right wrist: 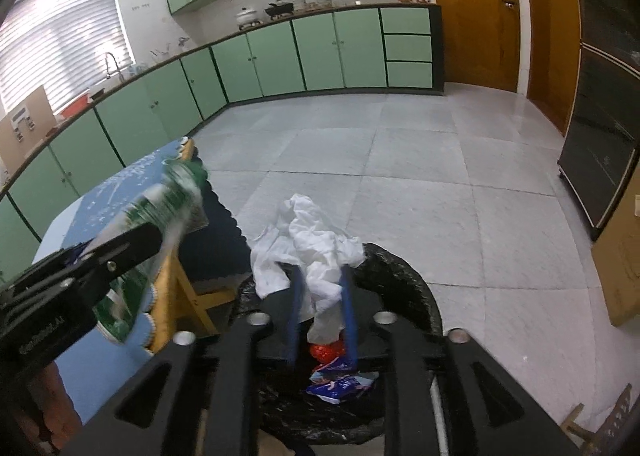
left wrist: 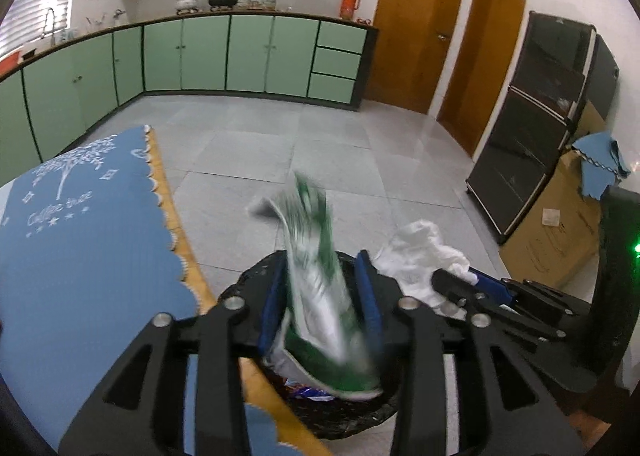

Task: Collect trash
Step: 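Open both tools over the bin and move them back toward the table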

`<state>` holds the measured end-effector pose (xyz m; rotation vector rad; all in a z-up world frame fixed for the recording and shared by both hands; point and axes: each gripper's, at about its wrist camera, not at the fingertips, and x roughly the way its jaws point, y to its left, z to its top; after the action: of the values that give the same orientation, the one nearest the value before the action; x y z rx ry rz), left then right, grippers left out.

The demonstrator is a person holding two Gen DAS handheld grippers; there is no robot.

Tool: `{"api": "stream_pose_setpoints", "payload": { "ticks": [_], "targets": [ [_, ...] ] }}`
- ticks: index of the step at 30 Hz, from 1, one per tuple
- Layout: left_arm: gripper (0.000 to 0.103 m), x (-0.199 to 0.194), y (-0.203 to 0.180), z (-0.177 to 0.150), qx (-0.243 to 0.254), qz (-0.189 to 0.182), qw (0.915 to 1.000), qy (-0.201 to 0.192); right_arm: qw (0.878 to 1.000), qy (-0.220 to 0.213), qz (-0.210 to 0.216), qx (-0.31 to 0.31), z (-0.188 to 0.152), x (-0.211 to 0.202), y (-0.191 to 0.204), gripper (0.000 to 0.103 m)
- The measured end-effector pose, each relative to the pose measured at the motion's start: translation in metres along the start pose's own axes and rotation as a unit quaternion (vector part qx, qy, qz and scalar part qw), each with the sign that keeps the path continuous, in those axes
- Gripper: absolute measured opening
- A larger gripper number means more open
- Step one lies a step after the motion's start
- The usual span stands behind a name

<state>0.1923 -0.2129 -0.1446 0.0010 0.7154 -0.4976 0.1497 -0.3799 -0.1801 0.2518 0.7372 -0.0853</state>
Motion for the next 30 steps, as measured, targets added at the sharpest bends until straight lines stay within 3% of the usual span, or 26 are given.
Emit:
{"api": "stream_pose_setpoints", "payload": {
  "ticks": [4,10,16,18,21,25,30],
  "targets": [
    [0.049,-0.001,0.001,0.002,0.006,-0.002,1.0,-0.006,1.0,0.001,-0.012,0.012,-0.004,0.002,-0.011,0.043],
    [0.051,-0.017,0.018,0.006,-0.012,0.01,0.9996,-0.022,1.0,-0.006,-0.017,0.014,-0.006,-0.003,-0.01,0.053],
    [0.063,-0.06,0.054,0.005,-0.03,0.055,0.9962,-0.06,1.0,-0.027,-0.006,0.001,0.001,-0.019,0.008,0.07],
    [0.066,-0.081,0.073,-0.001,-0.036,0.081,0.9933,-0.073,0.999,-0.037,0.004,-0.008,0.006,-0.026,0.024,0.081],
    [0.07,-0.109,0.103,-0.011,-0.057,0.124,0.9869,-0.086,0.998,-0.049,0.027,-0.02,0.011,-0.031,0.05,0.093],
    [0.073,-0.146,0.144,-0.03,-0.08,0.196,0.9728,-0.095,0.995,-0.06,0.062,-0.041,0.015,-0.034,0.091,0.097],
    [0.075,-0.196,0.198,-0.059,-0.105,0.3,0.9429,-0.099,0.989,-0.057,0.114,-0.072,0.013,-0.029,0.15,0.097]
  ]
}}
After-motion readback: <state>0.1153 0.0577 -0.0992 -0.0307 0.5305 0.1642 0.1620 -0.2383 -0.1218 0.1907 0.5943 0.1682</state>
